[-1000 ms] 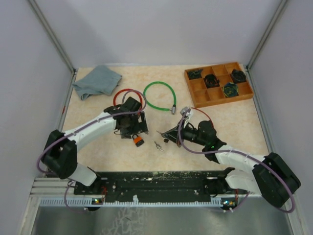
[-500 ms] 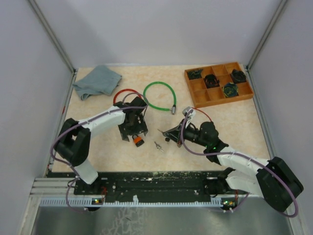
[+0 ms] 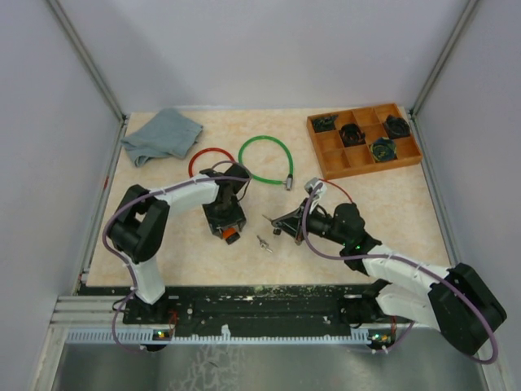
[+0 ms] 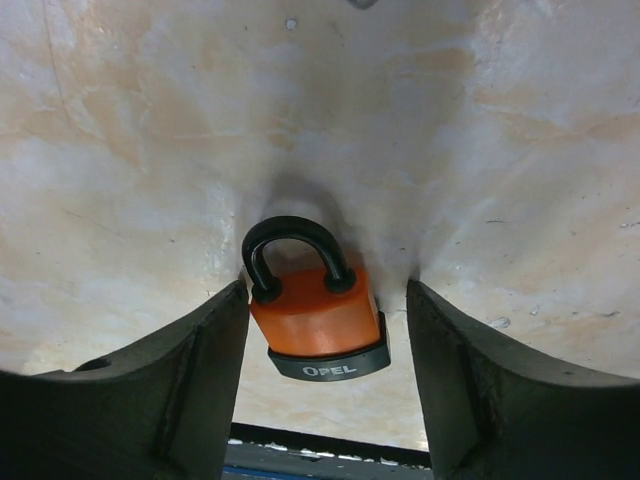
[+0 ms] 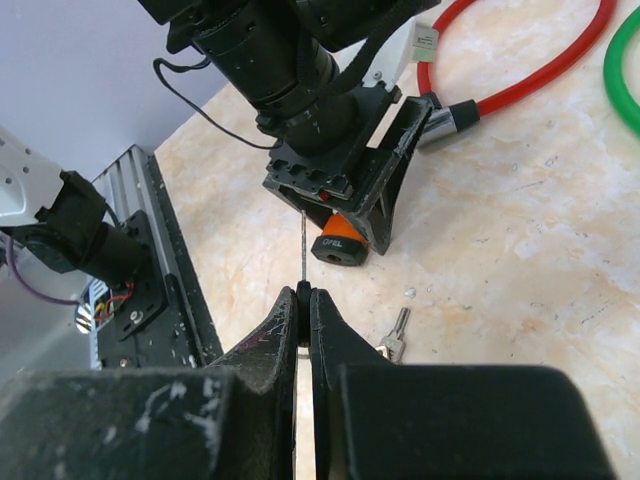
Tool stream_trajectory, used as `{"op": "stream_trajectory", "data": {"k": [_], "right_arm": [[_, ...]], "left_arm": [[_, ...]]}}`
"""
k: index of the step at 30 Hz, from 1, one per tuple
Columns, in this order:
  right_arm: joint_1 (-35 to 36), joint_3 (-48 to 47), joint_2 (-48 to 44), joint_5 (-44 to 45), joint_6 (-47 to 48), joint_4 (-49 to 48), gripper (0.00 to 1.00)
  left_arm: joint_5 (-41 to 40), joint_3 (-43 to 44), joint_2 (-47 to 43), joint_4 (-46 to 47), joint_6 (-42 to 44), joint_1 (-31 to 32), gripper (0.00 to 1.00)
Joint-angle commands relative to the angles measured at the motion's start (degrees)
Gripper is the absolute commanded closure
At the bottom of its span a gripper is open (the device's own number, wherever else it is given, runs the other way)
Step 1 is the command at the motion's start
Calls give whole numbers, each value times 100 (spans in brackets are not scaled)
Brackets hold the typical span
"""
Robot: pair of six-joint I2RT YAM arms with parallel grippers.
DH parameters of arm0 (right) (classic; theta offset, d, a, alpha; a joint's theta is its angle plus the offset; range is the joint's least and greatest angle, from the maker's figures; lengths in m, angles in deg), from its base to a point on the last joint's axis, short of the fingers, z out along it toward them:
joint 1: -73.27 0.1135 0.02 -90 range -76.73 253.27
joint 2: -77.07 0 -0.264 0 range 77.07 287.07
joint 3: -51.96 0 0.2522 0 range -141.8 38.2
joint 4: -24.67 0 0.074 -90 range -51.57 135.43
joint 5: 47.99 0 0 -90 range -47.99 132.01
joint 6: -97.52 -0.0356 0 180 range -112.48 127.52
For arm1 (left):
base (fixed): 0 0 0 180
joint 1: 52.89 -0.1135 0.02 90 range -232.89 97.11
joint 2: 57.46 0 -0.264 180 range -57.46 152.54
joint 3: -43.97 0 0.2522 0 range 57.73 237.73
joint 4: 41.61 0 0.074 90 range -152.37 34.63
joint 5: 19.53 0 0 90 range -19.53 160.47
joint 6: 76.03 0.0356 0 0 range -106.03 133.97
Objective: Unlock with the key
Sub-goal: Pick up the lock from the center of the board.
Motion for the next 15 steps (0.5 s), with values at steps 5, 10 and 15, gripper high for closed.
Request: {"op": "stream_trajectory", "data": {"k": [5,10,15], "right_arm": [[25,-116,18,-38,86,-122,100],[200,-222,138,-5,26,-122,100],[757,-486,295,469,154,119,100]], "left_arm": [[182,-202,32,45,-239,-19,44],[370,-315,-316,246,-260,-28,76],[493,-197,-841,370,-271,-45,100]]}}
